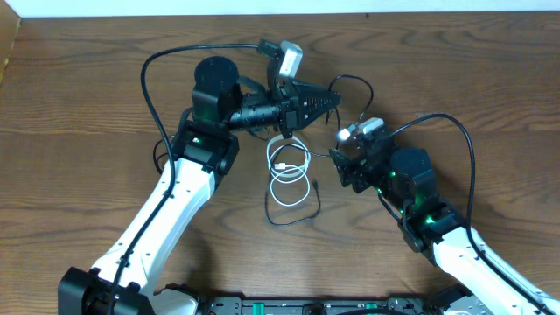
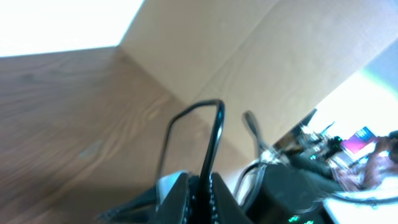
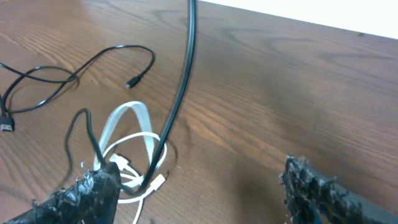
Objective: Untangle cables
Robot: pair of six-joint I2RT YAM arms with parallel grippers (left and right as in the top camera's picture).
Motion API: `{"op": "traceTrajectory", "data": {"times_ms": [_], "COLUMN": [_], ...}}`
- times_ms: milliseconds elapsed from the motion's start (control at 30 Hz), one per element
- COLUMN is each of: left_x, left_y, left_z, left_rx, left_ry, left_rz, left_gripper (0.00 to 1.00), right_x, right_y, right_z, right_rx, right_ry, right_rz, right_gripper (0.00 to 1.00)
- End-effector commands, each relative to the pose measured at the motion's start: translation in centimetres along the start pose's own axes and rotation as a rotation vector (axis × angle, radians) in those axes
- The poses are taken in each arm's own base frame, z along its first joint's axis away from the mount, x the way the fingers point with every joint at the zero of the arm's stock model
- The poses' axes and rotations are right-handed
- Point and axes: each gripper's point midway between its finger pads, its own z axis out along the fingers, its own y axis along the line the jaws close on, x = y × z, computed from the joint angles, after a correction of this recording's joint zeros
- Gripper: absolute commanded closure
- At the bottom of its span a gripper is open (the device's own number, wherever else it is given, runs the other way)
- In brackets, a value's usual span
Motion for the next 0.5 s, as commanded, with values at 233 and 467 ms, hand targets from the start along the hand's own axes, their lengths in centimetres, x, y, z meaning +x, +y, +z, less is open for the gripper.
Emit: {"op": "traceTrajectory", "data": {"times_ms": [233,467], "left_x": [-1.9,-1.8], "left_y": [-3.3,-3.2], "left_z": [-0.5,-0.5], "left_rx": [0.101,0.097], "left_ry": [-0.029,-0.030], "left_rz": [-0.106,-0.052], "left_gripper": [0.92,0.91], "right_x": [-1.1,-0.2], "right_y": [0.9,0.9], "right_z": [-0.1,-0.1], "right_rx": [-0.058,-0.056], "right_ry": [-0.035,0.003], "right_rz": [0.021,0.168], "right_gripper": [0.53,0.98]}}
